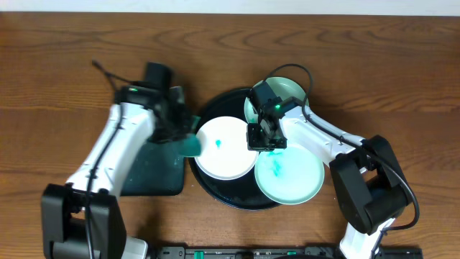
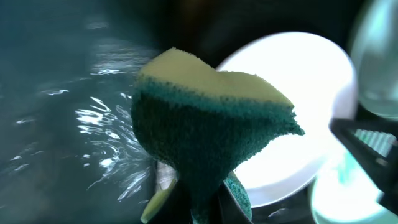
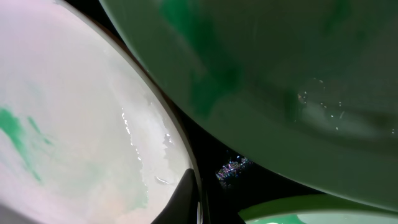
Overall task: Clean dirty plates on tray and stack at the side
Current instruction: 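Scrub the white plate with the sponge in the left gripper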
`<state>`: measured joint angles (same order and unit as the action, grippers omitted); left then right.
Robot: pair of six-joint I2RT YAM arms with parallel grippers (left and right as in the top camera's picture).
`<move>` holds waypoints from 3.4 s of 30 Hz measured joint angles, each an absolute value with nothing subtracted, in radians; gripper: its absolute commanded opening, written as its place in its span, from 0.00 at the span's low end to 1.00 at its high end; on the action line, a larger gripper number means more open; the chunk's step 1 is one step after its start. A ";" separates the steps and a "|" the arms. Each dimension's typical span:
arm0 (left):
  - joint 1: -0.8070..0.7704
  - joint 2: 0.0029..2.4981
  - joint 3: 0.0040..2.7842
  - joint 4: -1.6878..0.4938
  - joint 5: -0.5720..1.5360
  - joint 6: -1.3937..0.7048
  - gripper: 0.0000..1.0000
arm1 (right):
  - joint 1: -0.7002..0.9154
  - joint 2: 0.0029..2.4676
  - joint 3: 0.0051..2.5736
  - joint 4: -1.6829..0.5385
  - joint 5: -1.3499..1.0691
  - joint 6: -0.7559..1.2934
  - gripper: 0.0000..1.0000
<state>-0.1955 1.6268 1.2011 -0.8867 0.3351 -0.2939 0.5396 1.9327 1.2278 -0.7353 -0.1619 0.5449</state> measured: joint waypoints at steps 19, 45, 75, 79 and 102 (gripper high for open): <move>-0.380 1.929 1.242 -0.788 0.325 -0.419 0.07 | 0.540 1.933 1.227 -0.733 -0.161 0.545 0.01; -0.431 2.006 1.235 -0.539 0.728 -0.442 0.07 | 0.529 1.933 1.227 -0.739 -0.148 0.545 0.01; -0.406 1.970 1.272 -0.873 0.480 -0.163 0.07 | 0.529 1.933 1.228 -0.746 -0.144 0.545 0.01; -0.435 1.979 1.256 -0.829 0.574 -0.145 0.07 | 0.527 1.933 1.228 -0.749 -0.138 0.545 0.01; -0.364 1.979 1.245 -0.574 0.522 -0.501 0.07 | 0.526 1.933 1.229 -0.789 -0.131 0.560 0.01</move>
<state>-0.3637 1.9789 1.2449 -0.5735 0.5220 -0.5007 0.5259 1.9327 1.2293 -0.7895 -0.1307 0.5598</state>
